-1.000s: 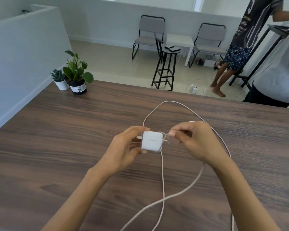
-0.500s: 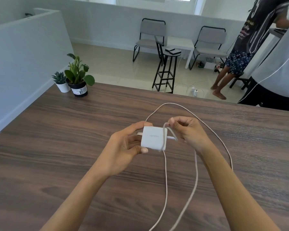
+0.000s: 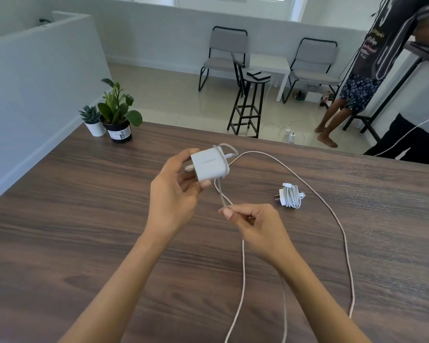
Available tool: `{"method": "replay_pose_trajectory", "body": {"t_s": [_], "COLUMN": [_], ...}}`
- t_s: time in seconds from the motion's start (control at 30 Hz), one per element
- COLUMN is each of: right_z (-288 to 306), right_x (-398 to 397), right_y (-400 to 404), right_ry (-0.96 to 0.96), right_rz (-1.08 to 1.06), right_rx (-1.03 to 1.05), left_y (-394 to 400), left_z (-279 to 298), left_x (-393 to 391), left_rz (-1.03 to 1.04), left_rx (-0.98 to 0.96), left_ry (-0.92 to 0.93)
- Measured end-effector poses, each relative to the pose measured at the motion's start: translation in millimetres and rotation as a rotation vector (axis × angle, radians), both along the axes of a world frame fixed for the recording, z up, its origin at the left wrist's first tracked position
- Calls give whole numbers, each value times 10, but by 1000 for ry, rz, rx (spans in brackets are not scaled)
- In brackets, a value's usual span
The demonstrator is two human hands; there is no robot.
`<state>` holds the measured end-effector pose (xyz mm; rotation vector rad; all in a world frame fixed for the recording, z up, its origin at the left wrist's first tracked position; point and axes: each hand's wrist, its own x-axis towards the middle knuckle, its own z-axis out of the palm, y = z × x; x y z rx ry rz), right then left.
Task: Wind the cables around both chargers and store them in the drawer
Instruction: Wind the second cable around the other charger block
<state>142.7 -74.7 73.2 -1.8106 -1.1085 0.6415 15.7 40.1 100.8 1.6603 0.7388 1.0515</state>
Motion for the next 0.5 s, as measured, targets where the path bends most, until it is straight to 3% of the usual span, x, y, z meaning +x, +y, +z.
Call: {"method": "replay_pose_trajectory", "body": {"t_s": [0.13, 0.27, 0.5], "right_z": [155, 365, 788], "right_x": [-41, -13, -25], "right_y": [-184, -292, -463], "right_ry": [-285, -441, -551], "right_rz": [12, 102, 228], "right_rx": [95, 99, 112], "left_y": [153, 135, 165], "left_z": [-107, -211, -462], "left_x": [1, 23, 55], "left_rz": [88, 93, 92], "left_rx": [152, 231, 323], "left_ry": [127, 204, 307]}}
